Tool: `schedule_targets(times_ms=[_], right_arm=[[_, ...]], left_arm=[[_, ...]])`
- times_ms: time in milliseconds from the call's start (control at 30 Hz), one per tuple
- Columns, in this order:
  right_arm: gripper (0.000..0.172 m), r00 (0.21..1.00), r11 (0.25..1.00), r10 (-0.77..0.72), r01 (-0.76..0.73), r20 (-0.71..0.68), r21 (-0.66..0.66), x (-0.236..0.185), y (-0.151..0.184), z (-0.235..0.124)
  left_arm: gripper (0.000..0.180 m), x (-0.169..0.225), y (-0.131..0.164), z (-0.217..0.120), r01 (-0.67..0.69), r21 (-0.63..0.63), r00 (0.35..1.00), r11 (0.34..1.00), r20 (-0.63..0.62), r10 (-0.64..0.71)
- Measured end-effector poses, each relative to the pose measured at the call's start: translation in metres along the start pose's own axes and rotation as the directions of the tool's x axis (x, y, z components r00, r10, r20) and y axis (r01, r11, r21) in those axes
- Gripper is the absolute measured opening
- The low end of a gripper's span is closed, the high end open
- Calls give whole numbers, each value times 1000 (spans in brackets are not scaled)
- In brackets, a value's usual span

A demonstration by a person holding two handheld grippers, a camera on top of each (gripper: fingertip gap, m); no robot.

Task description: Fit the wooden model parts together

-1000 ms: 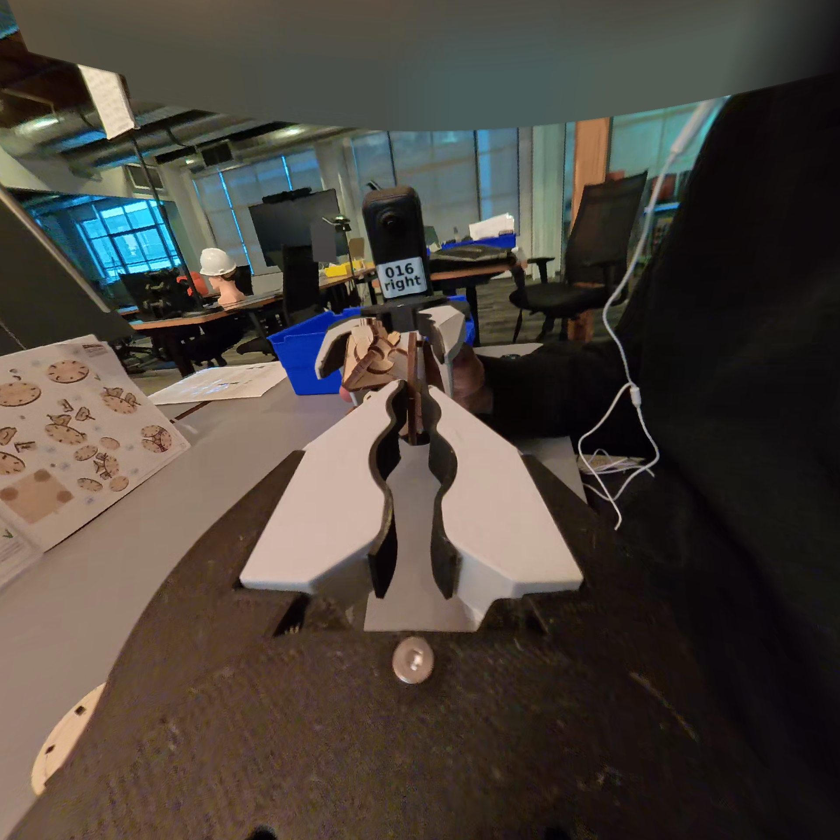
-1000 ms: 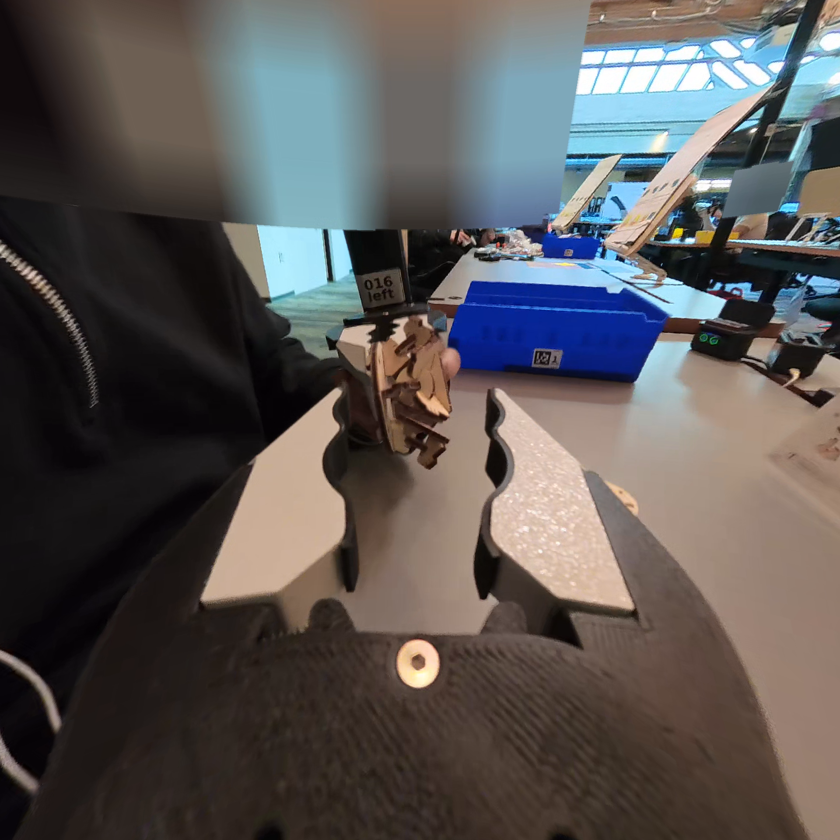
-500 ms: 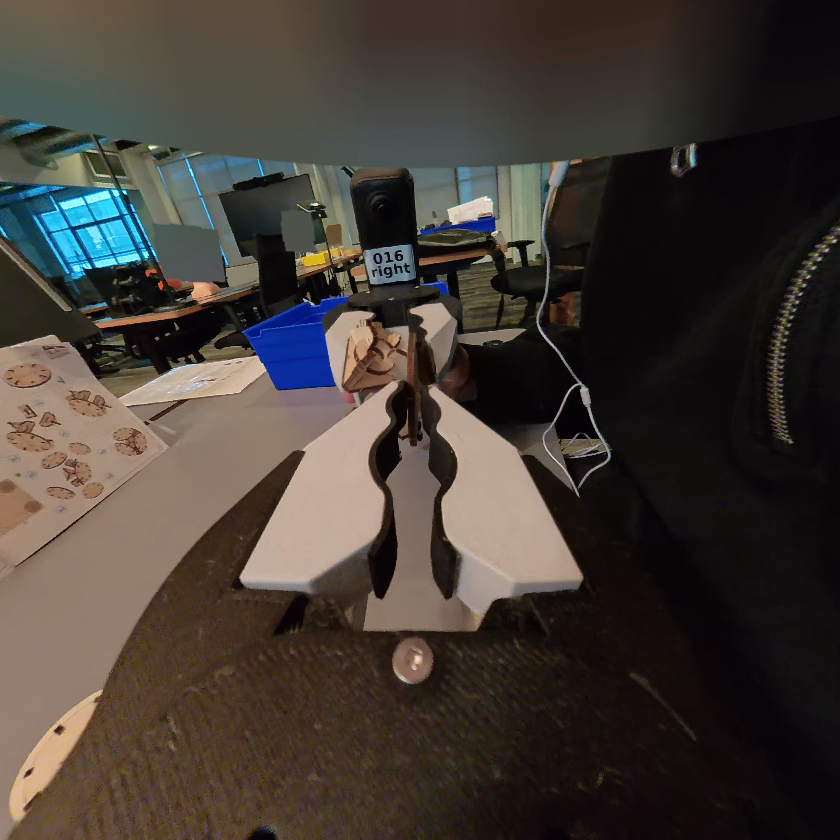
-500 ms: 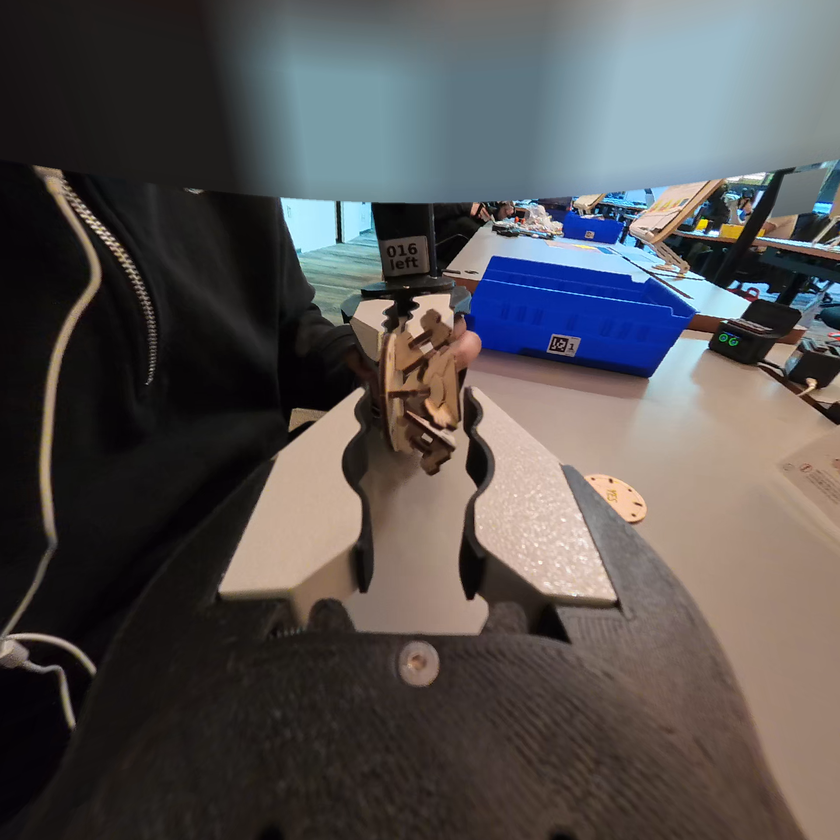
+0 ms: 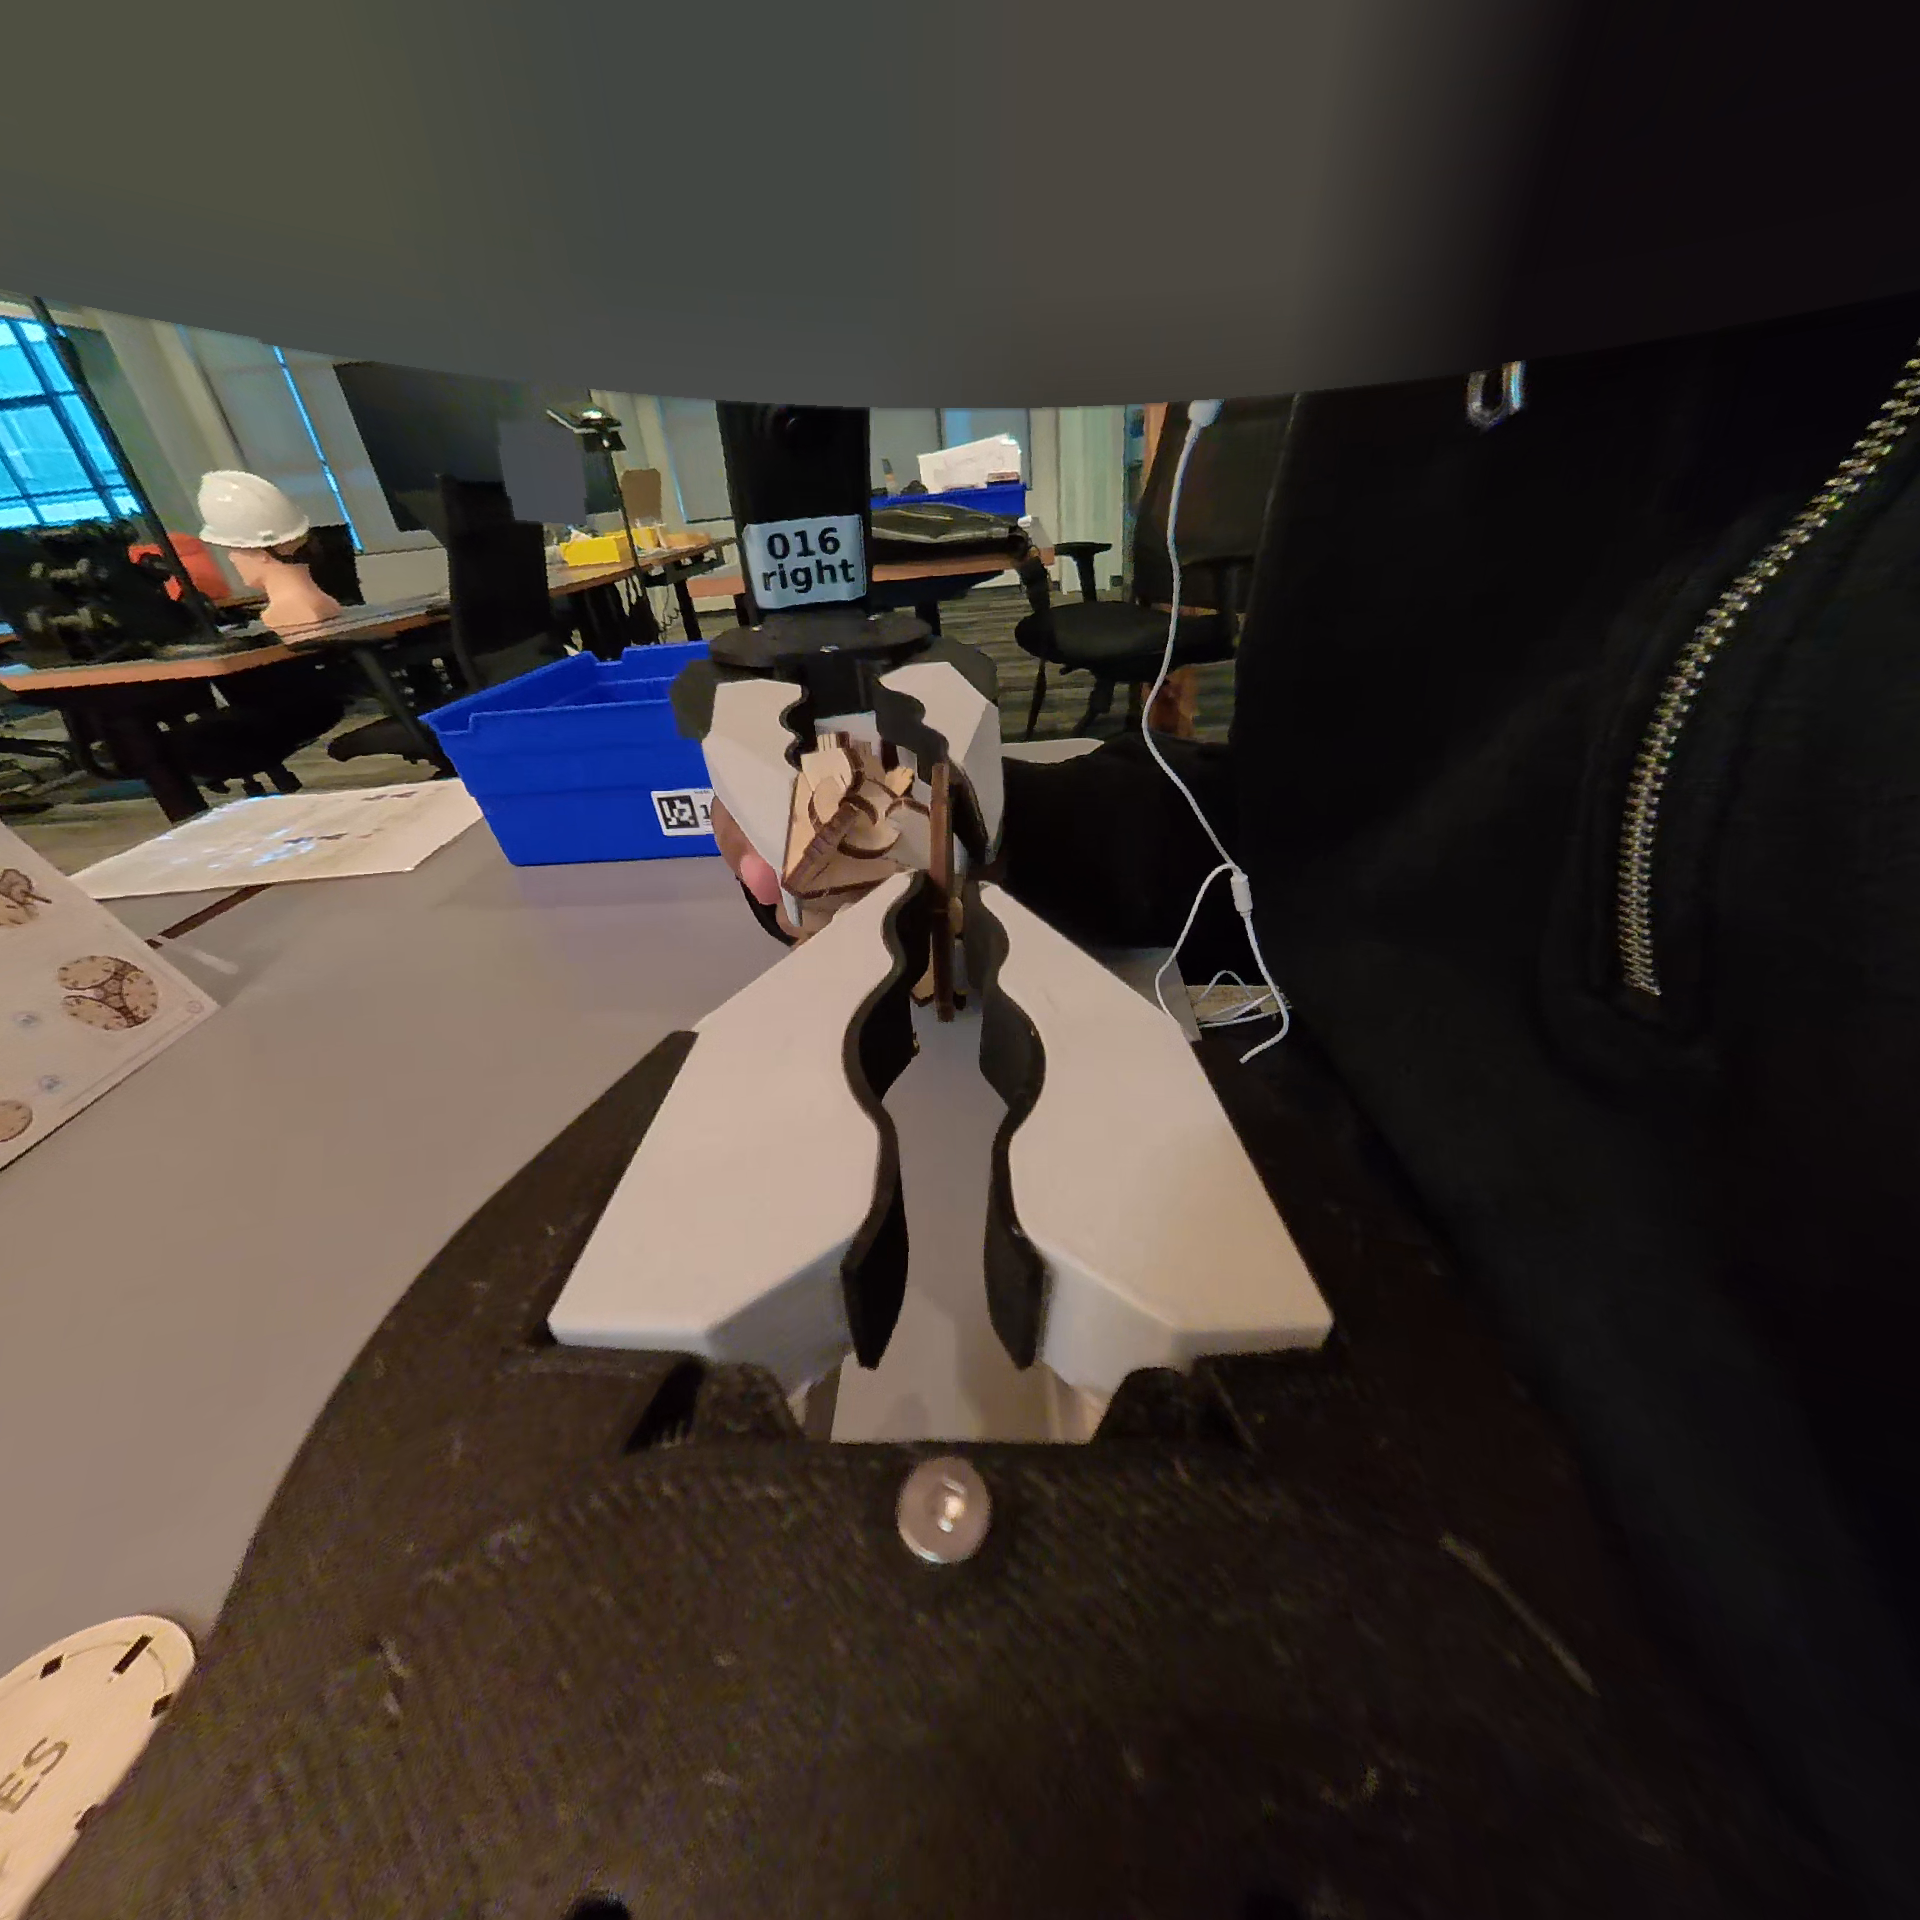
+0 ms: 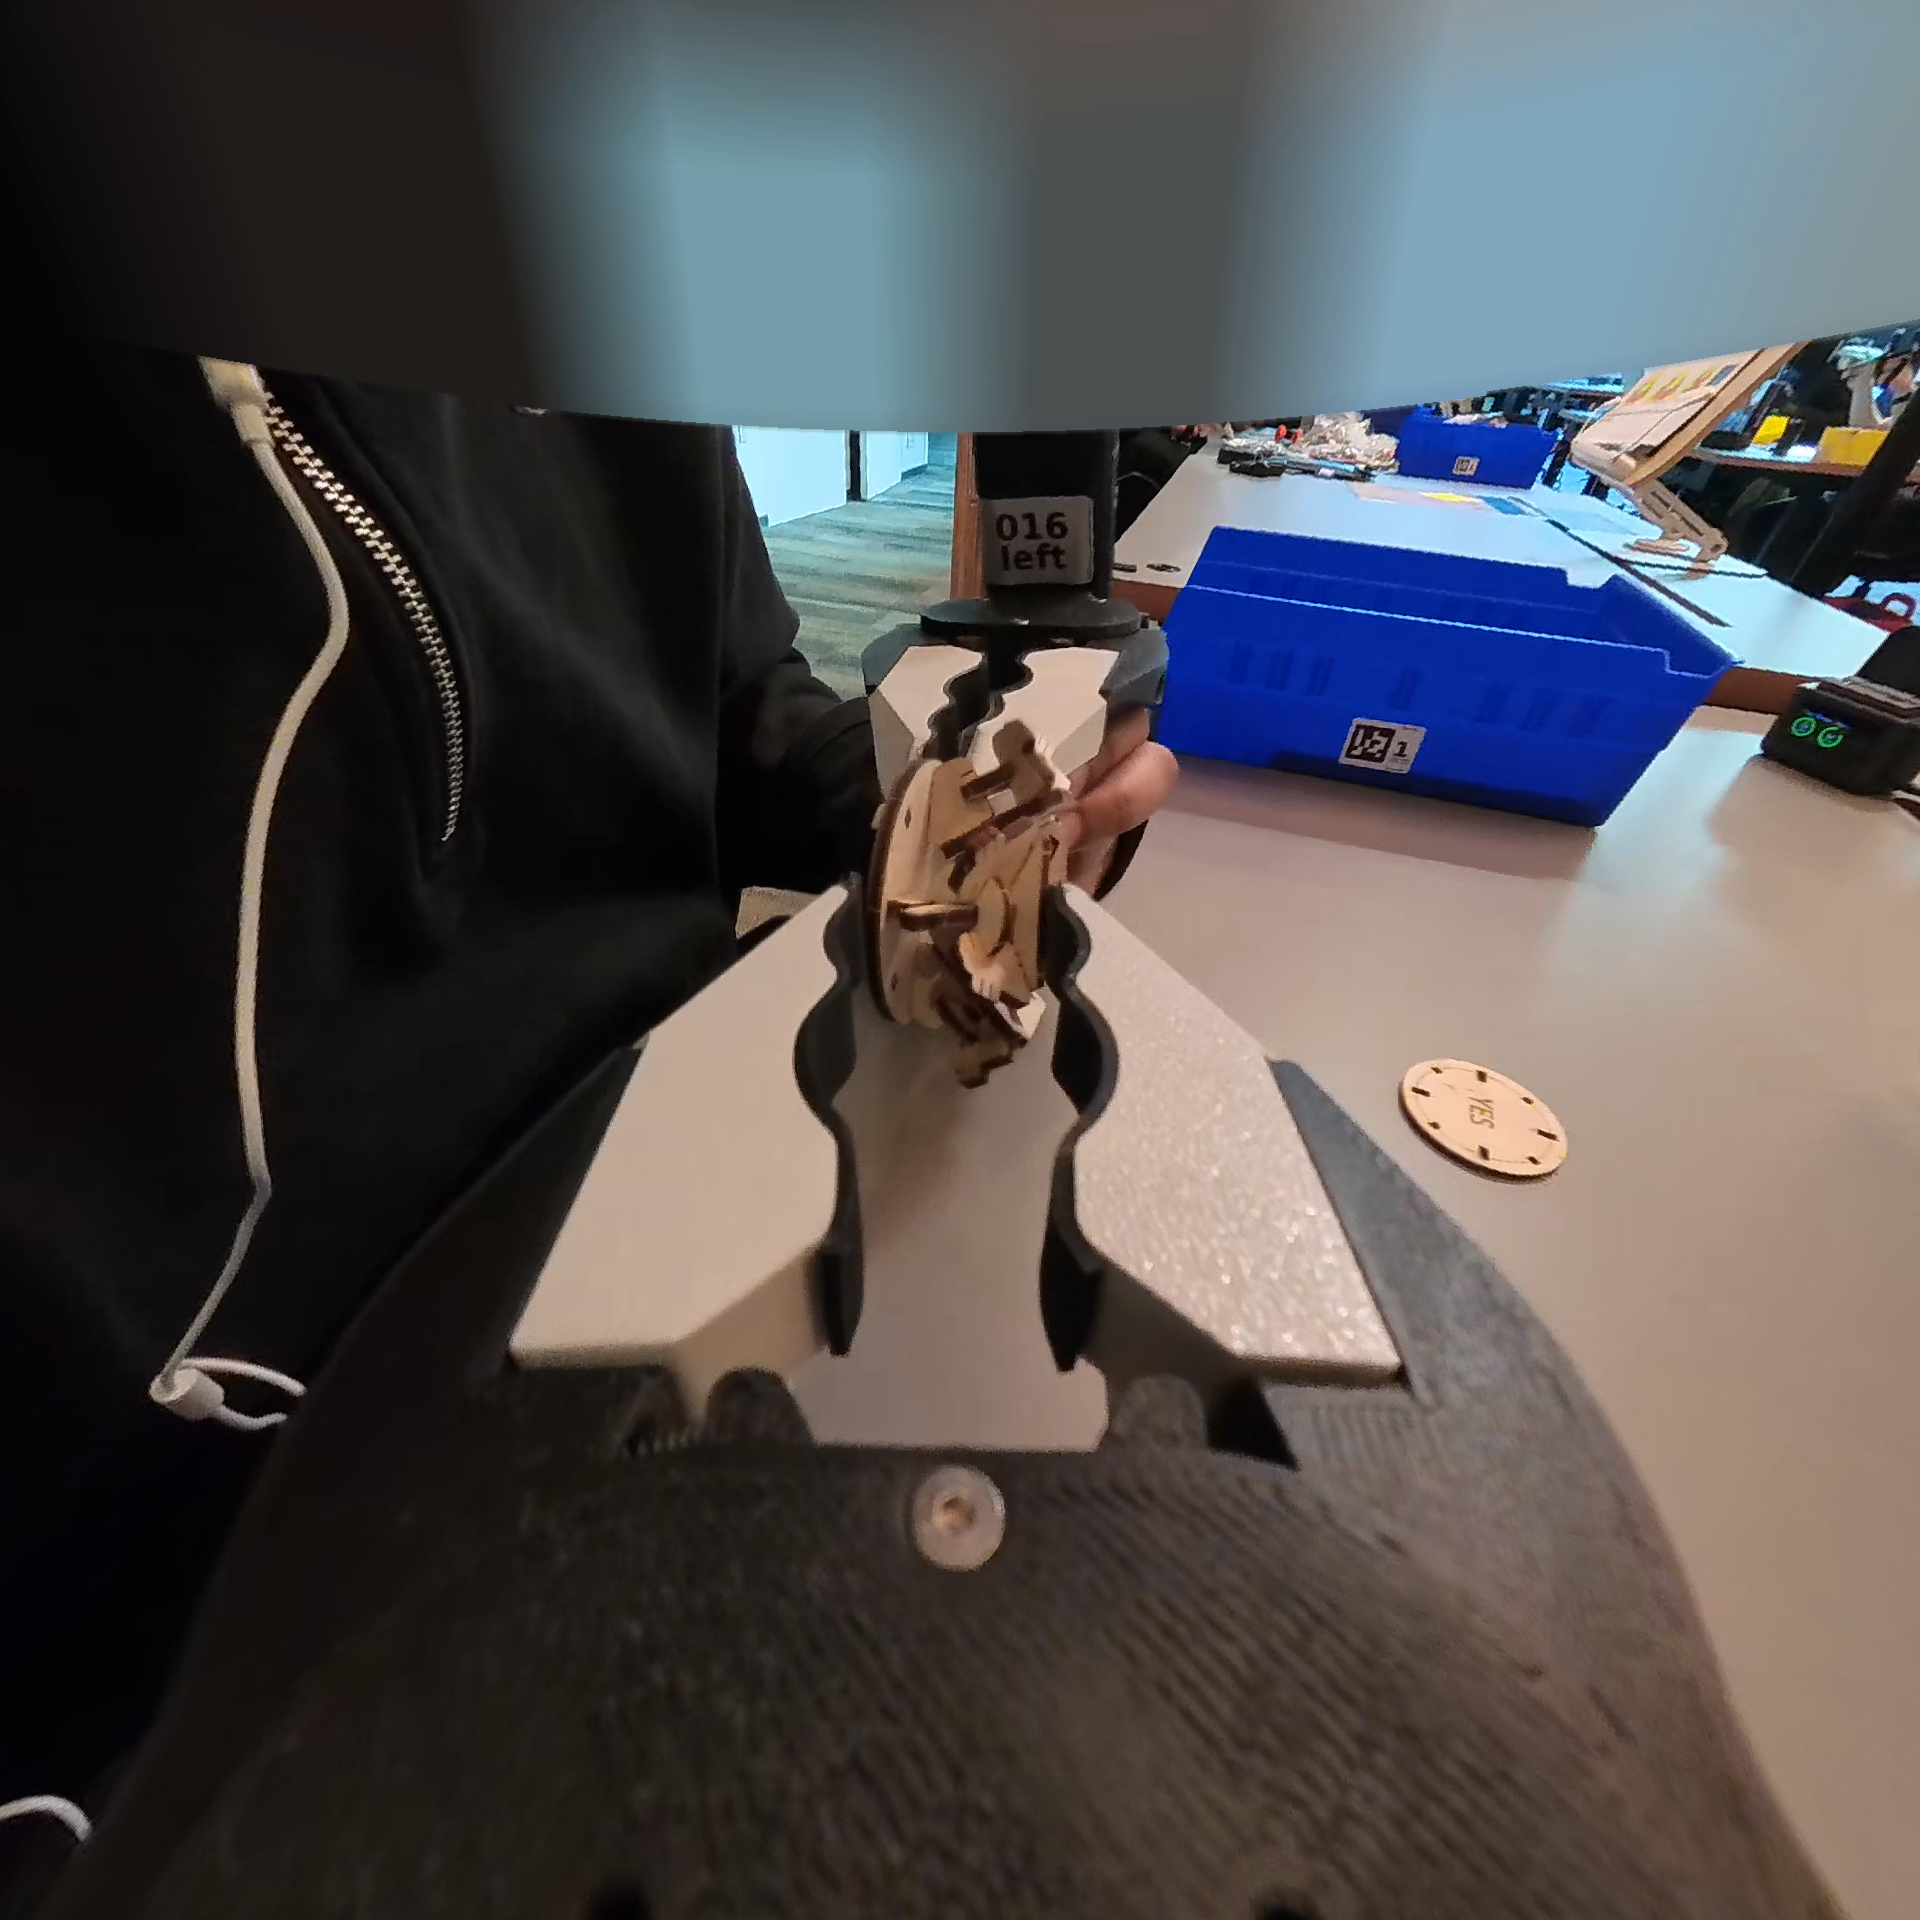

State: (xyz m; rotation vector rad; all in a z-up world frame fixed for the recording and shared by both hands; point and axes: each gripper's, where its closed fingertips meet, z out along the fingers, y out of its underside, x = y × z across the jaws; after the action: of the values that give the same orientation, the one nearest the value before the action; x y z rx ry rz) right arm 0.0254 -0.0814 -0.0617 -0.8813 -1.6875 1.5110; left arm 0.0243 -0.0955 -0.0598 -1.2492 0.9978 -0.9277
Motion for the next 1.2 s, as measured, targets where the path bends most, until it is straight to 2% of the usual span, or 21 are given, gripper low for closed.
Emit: schedule_targets(times_ms=[767,1200], right_arm=[[30,979,987,-159,155,-125,-43,9,2,-3],[30,960,974,-213,195,-184,-113,18,11,-8]], left_arm=[[2,-6,4,-1,21,-14,1000,1000,21,-21],[2,-18,13,1,138,-57,989,989,54,-135]])
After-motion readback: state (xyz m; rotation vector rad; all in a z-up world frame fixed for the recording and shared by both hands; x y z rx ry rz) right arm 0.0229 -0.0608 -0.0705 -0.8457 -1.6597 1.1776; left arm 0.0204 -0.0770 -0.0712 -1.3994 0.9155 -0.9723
